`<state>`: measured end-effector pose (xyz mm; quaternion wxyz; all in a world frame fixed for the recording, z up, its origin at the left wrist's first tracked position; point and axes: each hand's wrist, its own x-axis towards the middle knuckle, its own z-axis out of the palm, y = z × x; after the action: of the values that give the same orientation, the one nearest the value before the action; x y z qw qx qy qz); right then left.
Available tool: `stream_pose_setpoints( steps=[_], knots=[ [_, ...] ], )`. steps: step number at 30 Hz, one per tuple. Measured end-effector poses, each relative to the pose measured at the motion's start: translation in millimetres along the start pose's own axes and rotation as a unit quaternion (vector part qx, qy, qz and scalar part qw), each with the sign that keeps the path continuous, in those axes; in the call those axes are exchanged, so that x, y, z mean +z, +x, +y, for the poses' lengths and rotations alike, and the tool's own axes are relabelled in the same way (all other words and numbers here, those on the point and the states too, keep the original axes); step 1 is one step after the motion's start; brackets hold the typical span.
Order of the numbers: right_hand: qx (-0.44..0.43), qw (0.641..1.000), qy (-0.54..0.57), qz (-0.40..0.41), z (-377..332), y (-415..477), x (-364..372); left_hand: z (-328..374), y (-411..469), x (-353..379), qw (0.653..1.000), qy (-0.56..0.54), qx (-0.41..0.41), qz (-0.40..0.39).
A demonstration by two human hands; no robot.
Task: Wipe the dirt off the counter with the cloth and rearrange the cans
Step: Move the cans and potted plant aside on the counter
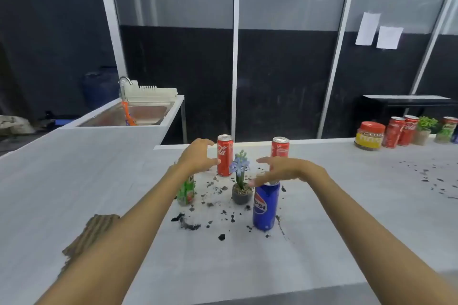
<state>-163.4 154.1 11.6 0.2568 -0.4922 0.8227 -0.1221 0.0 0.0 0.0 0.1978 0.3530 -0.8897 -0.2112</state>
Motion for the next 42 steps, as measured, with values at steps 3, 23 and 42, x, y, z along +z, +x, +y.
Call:
stream_pose_setpoints(
  steps=[3, 23, 42],
  knots=[
    [0.042, 0.997, 0.022, -0.054, 6.5, -3.7, 7.3, -16.9, -4.5, 11.6, 0.995, 0.051, -0.071, 0.038],
    [-0.078, 0.966, 0.197, 0.151, 51.3, 23.3, 52.8, -69.8, 2.5, 46.1, 0.947, -0.182, -0.199, 0.172],
    [-0.271, 0.921, 0.253, 0.119, -149.0, 106.0, 34.9, -158.9, -0.1, -74.4, 0.911, -0.103, -0.243, 0.316]
  ],
)
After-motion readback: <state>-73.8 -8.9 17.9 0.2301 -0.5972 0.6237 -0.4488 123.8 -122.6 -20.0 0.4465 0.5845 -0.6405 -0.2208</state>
